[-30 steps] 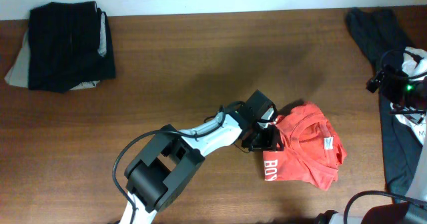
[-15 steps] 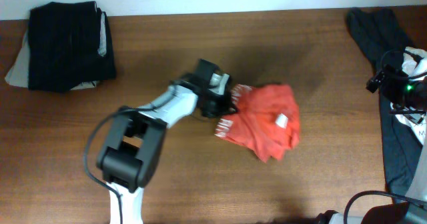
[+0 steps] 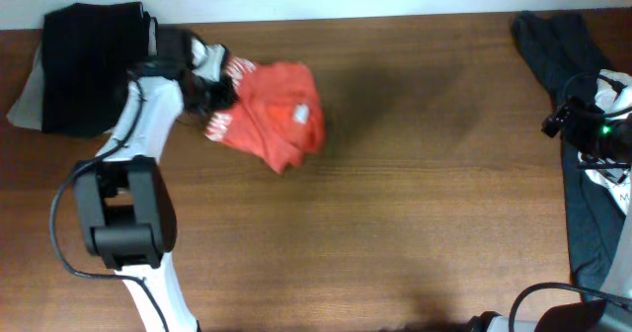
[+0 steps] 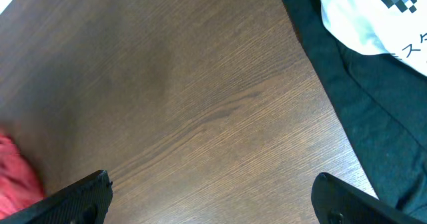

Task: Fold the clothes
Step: 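Carry the folded shirt with the left gripper to the top-left clothes stack, then lower the red shirt onto the dark stack with the left gripper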

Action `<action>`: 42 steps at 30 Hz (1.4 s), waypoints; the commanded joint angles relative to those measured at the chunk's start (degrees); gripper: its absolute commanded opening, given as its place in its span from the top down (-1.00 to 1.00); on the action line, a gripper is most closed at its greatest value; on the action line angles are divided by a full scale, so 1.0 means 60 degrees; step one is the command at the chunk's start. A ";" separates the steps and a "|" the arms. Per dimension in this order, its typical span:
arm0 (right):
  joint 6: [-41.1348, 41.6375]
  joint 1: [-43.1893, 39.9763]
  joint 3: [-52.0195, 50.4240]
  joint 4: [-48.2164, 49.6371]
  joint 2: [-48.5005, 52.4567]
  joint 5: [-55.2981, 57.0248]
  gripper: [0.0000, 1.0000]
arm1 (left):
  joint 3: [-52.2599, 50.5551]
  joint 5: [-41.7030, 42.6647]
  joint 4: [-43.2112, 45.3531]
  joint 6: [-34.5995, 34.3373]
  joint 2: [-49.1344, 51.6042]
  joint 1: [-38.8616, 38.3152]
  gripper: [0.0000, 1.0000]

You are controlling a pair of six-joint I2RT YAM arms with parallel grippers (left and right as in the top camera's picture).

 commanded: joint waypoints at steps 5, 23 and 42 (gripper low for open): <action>0.0080 -0.0055 0.0171 0.0022 -0.0106 0.0091 -0.97 | 0.2029 -0.3166 0.0273 0.1035 0.0055 0.0951 0.99; 0.0080 -0.0055 0.0171 0.0022 -0.0106 0.0091 -0.97 | 0.2076 -0.3840 0.3534 0.1410 0.0124 0.2889 0.99; 0.0080 -0.0055 0.0171 0.0022 -0.0106 0.0091 -0.98 | 0.2401 -0.3690 0.3956 0.0954 0.0138 0.3253 0.98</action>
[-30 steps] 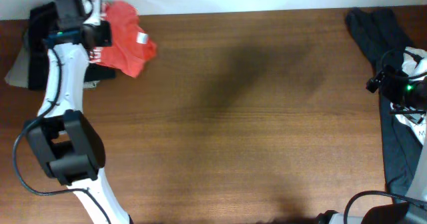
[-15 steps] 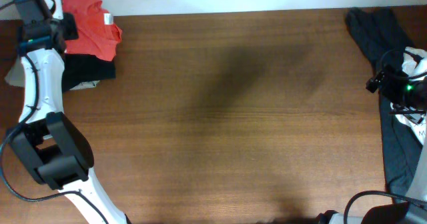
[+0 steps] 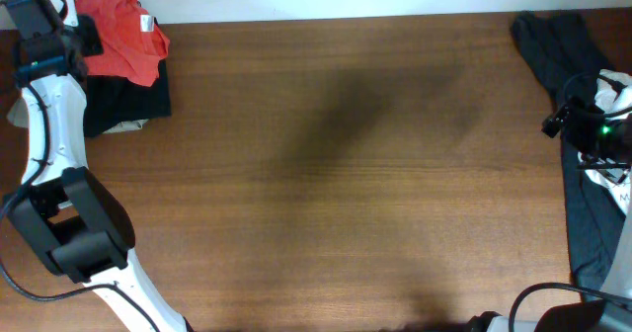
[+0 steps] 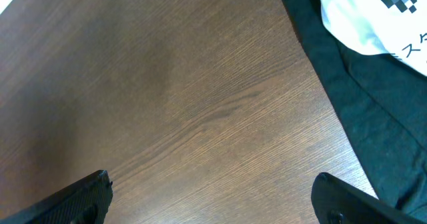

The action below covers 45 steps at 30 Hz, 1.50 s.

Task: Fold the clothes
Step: 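Lower the red shirt onto the dark stack with the left gripper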

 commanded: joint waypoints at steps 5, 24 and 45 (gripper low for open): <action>0.0073 -0.0055 0.0171 0.0022 -0.0106 0.0091 -0.97 | 0.1140 -0.0098 -0.0616 -0.0586 0.0098 0.0073 0.98; 0.0076 -0.0055 0.0171 0.0022 -0.0106 0.0091 -0.98 | 0.2000 0.0036 -0.1712 -0.1337 -0.0095 -0.0539 0.98; 0.0076 -0.0055 0.0171 0.0022 -0.0106 0.0091 -0.97 | 0.2754 -0.0033 -0.2266 -0.2160 -0.0368 -0.1053 0.98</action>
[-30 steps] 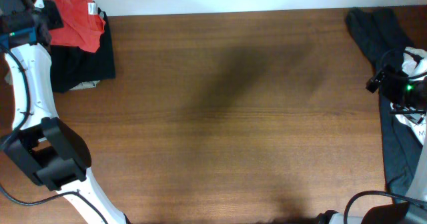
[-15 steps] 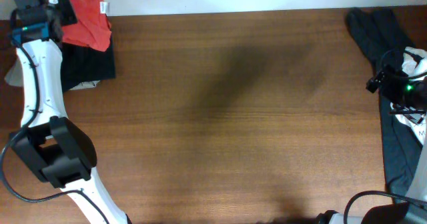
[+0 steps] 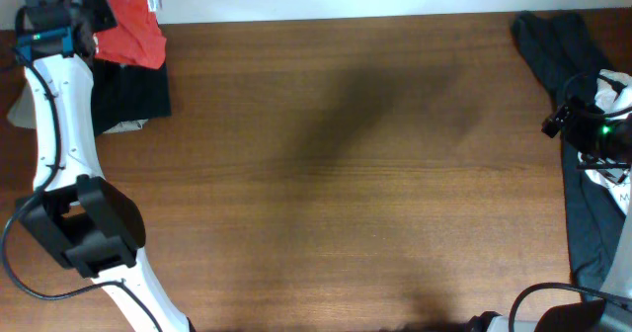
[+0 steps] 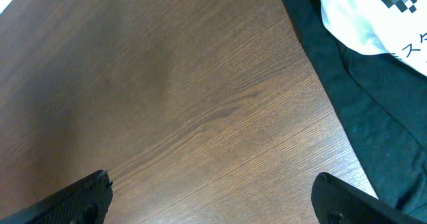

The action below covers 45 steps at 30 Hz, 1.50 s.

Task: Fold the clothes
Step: 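Lower the red shirt onto the dark stack with the left gripper, then press and straighten the red shirt on the stack with the left gripper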

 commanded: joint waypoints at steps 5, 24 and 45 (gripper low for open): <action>0.0080 -0.0055 0.0171 0.0025 -0.0106 0.0091 -0.97 | 0.0510 -0.0029 -0.0044 -0.0149 -0.0313 -0.0182 0.99; 0.0080 -0.0055 0.0171 0.0025 -0.0106 0.0091 -0.97 | 0.0510 -0.0874 0.0594 -0.0149 0.2641 0.1137 0.95; 0.0084 -0.0055 0.0171 0.0025 -0.0106 0.0091 -0.97 | 0.0674 -0.1144 0.1508 0.0102 0.1570 0.2044 0.54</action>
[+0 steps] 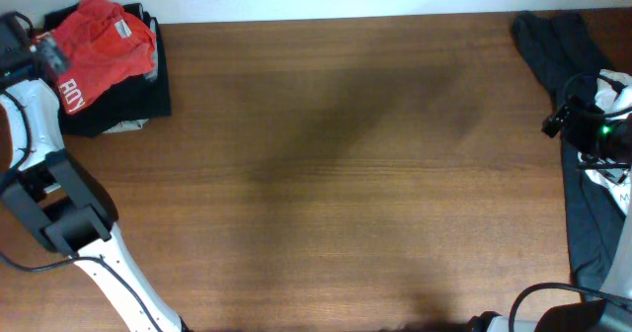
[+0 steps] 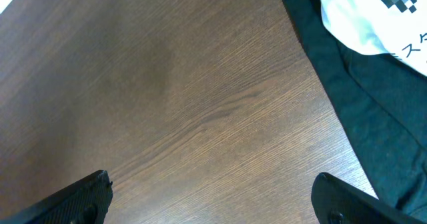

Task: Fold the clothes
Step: 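Press and straighten the red shirt on the stack with the left gripper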

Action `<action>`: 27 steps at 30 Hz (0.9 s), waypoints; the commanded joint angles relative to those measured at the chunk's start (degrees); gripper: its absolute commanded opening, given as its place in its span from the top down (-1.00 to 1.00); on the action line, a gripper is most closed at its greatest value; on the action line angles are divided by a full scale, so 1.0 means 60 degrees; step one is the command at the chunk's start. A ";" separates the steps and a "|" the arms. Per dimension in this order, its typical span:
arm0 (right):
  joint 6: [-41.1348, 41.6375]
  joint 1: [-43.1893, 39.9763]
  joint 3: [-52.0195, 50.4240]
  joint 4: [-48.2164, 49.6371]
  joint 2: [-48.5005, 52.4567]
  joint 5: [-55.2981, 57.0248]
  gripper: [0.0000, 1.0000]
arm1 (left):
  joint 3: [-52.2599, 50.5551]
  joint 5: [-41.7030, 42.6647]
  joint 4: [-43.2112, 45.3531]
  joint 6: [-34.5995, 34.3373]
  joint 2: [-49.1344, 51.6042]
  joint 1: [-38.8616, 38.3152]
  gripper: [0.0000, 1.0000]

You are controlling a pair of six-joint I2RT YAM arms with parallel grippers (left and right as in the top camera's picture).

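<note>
A folded red garment [image 1: 104, 41] with white lettering lies on top of a black folded pile [image 1: 123, 95] at the back left corner. My left gripper [image 1: 28, 38] is at the red garment's left edge; its jaws cannot be made out. My right gripper [image 2: 213, 201] stands wide open over bare wood, with only its fingertips [image 2: 87, 191] showing. Beside it on the right lies a dark garment [image 2: 367, 111] under a white printed one [image 2: 373, 14]. In the overhead view my right gripper [image 1: 555, 124] is at the edge of those clothes.
The wooden table [image 1: 336, 174] runs between the two heaps. The loose dark clothes [image 1: 585, 213] trail down the right edge, and the white printed garment [image 1: 617, 87] lies among them. A pale cloth [image 1: 128, 126] peeks from under the black pile. A white wall borders the back edge.
The red garment was bunched at the pile's far edge by my left gripper. Now it lies lower and spread on the black pile, and the left arm is further left. My right arm has not moved.
First the red garment lay on the table right of the black pile, my left gripper at its left edge. Then it was at the back left corner over the pile, with the gripper beside it. Now it rests on the pile. My right gripper stayed open throughout.
</note>
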 commanded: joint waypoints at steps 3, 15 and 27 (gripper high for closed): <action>0.0080 -0.0055 0.0171 0.0022 -0.0106 0.0091 -0.97 | 0.0240 0.1483 -0.0007 0.0087 -0.1322 -0.0226 0.65; 0.0080 -0.0055 0.0171 0.0022 -0.0106 0.0091 -0.97 | 0.0200 0.1315 0.0033 0.0601 0.0976 -0.0222 0.99; 0.0080 -0.0055 0.0171 0.0022 -0.0106 0.0091 -0.97 | 0.1206 0.1461 -0.1220 0.0514 -0.0350 -0.0233 0.87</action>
